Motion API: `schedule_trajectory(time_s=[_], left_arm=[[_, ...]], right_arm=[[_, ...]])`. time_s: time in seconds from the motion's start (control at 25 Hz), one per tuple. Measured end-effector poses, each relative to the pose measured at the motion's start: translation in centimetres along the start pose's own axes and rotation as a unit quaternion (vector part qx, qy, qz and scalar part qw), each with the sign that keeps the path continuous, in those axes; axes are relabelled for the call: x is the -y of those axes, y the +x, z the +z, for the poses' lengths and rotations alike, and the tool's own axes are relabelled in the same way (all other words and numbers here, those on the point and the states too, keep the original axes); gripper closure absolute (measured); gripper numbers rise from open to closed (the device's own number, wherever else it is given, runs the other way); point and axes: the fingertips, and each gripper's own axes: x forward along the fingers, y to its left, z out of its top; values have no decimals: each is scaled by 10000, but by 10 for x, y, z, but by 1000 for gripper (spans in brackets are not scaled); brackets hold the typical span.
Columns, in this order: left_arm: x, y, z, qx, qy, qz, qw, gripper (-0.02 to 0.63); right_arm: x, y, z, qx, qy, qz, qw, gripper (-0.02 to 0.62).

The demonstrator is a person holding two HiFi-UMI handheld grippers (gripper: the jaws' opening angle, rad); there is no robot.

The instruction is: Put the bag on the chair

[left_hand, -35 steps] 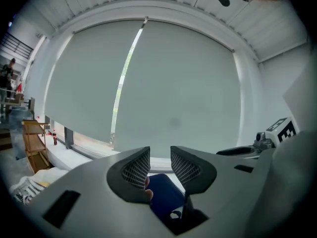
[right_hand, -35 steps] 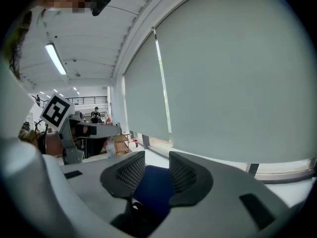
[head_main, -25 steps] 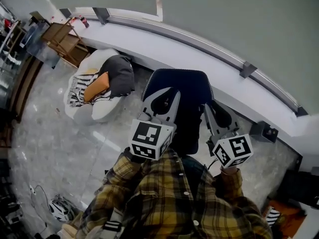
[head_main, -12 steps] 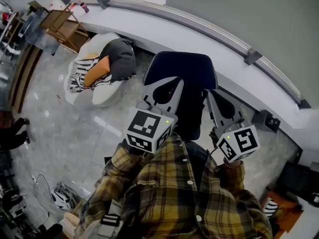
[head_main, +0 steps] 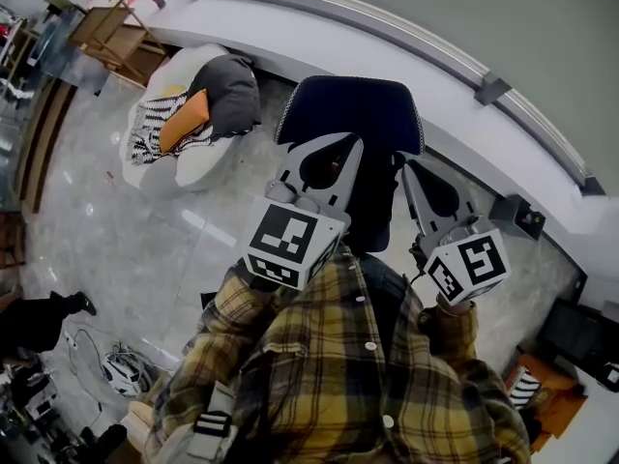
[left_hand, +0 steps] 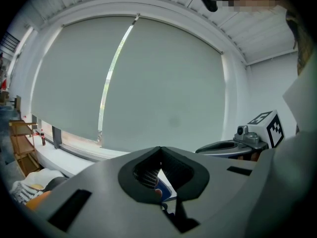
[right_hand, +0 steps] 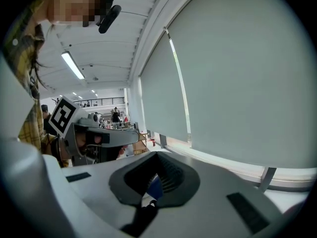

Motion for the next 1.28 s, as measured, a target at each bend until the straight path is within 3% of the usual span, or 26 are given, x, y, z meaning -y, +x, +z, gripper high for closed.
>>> schedule_trajectory(time_s=[1.28], left_arm=[[11,-23,-13,-52,70,-82,9999,588]], right_arm=[[-21,-13,-12,-101,196,111,9997,579]])
